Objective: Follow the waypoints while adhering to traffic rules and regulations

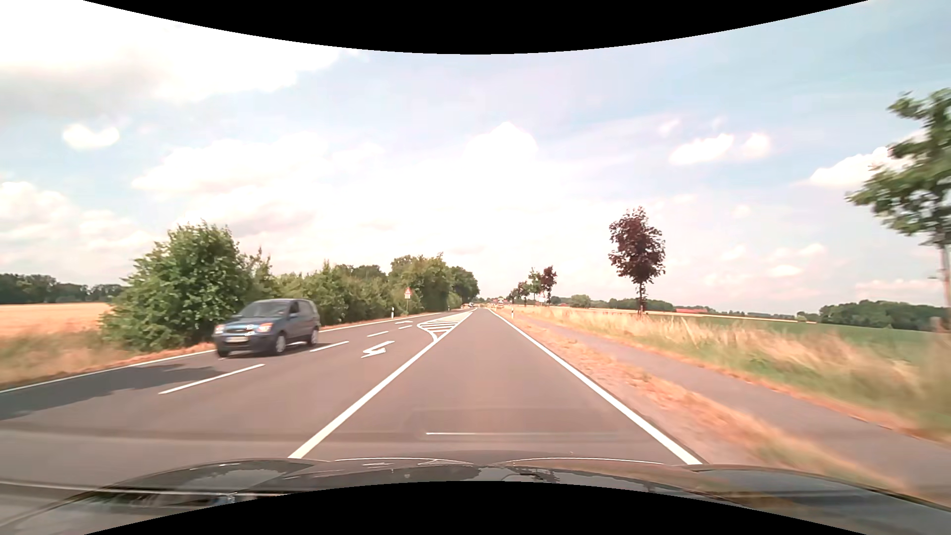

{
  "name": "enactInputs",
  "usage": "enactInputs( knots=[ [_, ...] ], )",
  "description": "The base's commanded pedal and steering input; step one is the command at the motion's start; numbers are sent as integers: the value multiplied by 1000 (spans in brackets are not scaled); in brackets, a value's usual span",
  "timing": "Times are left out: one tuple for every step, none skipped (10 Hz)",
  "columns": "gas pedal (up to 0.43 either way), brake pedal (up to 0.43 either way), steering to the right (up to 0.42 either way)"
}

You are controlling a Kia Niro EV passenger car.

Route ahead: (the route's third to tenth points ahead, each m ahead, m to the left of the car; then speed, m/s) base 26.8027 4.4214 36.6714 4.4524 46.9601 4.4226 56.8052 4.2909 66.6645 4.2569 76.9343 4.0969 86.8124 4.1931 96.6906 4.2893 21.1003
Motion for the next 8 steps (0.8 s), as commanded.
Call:
enactInputs(
  knots=[
    [350, 0, -1],
    [350, 0, -1],
    [350, 0, 0],
    [350, 0, -1],
    [350, 0, -1],
    [350, 0, -1],
    [350, 0, -1],
    [350, 0, -1]
  ],
)
